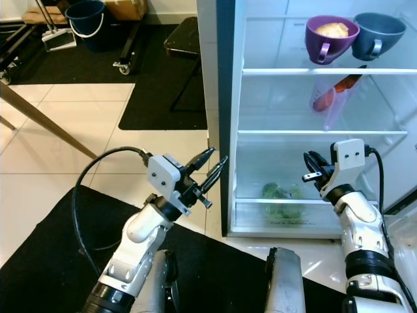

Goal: Restocking fridge

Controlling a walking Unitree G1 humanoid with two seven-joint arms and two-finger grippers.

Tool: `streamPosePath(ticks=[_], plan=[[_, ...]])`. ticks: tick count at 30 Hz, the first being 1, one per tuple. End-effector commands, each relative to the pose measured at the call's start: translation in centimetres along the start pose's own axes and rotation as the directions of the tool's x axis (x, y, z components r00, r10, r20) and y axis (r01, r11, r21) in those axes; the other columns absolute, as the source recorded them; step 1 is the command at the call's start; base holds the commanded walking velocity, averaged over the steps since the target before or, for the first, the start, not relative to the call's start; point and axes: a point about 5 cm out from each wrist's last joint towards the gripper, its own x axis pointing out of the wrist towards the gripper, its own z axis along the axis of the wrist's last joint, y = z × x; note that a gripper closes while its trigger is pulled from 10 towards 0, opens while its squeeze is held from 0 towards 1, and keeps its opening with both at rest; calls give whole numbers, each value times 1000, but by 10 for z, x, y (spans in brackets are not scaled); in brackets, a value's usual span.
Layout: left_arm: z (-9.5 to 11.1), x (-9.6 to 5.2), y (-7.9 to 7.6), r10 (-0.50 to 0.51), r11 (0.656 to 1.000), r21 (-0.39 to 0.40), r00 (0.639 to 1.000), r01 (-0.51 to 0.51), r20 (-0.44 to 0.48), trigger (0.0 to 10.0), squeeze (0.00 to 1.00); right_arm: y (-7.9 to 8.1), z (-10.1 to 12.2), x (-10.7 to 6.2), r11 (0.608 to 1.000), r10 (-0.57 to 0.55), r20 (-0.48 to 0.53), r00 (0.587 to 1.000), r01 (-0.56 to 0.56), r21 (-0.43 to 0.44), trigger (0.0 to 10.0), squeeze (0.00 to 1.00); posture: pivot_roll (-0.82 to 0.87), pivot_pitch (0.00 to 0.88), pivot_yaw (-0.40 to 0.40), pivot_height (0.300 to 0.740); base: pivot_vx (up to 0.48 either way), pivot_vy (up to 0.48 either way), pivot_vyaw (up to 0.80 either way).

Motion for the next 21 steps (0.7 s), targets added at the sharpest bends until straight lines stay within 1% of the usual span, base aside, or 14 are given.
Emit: streamPosePath(ticks=[1,2,4,5,6,7,10,12,15,16,17,18,20,21], plan=[[-10,-9,0,-20,1000,8,999,21,-47,10000,0,7,-19,-7,1000,11,-73,997,-9,16,10000,0,110,131,47,532,0,0,0],[-10,-9,0,-20,1000,8,999,21,-47,10000,0,7,-19,-7,1000,11,-73,997,-9,16,10000,0,110,131,47,532,0,0,0],[-19,-16,-1,-20,1000,1,996,20,-88,10000,0,12,-32,-12,999,10,-115,993,-6,34,10000,0,110,128,46,532,0,0,0],[-19,-16,-1,-20,1000,1,996,20,-88,10000,0,12,-32,-12,999,10,-115,993,-6,34,10000,0,110,128,46,532,0,0,0],[-26,-22,-1,-15,1000,1,993,15,-114,10000,0,14,-38,-14,999,12,-138,990,-6,43,10000,0,109,129,46,532,0,0,0],[-26,-22,-1,-15,1000,1,993,15,-114,10000,0,14,-38,-14,999,12,-138,990,-6,43,10000,0,109,129,46,532,0,0,0],[-49,-42,-2,11,1000,-20,977,-15,-212,10000,0,21,-58,-21,998,12,-211,977,2,64,10000,0,108,123,46,532,0,0,0],[-49,-42,-2,11,1000,-20,977,-15,-212,10000,0,21,-58,-21,998,12,-211,977,2,64,10000,0,108,123,46,532,0,0,0],[-77,-73,-4,47,996,-49,936,-69,-349,10000,0,30,-87,-35,997,-1,-321,947,27,74,10000,0,108,117,45,532,0,0,0],[-77,-73,-4,47,996,-49,936,-69,-349,10000,0,30,-87,-35,997,-1,-321,947,27,74,10000,0,108,117,45,532,0,0,0],[-85,-83,-4,61,995,-55,920,-89,-388,10000,0,31,-96,-41,996,-9,-353,936,39,79,10000,0,108,117,44,532,0,0,0],[-85,-83,-4,61,995,-55,920,-89,-388,10000,0,31,-96,-41,996,-9,-353,936,39,79,10000,0,108,117,44,532,0,0,0],[-98,-101,-2,96,990,-50,883,-134,-460,10000,0,35,-112,-53,992,-29,-417,909,76,97,10000,0,105,110,41,532,0,0,0],[-101,-106,-1,107,988,-48,871,-148,-480,10000,0,35,-117,-57,991,-36,-436,899,87,99,10000,0,106,109,40,532,0,0,0]])
